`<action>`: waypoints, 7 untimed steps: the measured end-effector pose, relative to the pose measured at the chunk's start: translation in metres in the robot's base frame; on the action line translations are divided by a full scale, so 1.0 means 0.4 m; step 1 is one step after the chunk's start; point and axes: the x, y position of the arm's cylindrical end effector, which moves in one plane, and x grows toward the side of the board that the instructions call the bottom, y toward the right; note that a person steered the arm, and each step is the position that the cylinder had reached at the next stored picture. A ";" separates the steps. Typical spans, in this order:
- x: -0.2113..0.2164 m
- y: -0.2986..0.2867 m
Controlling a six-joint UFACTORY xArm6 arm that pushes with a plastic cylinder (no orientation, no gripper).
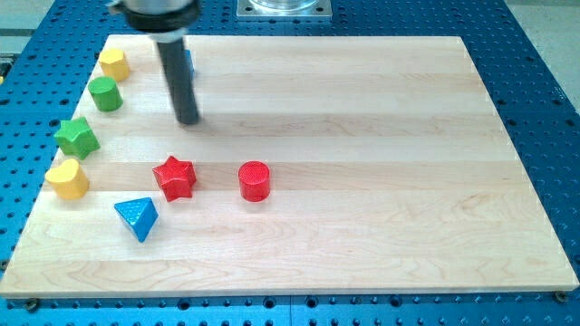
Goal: Move the yellow hexagon parallel to the right of the red circle
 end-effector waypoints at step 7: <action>-0.249 -0.134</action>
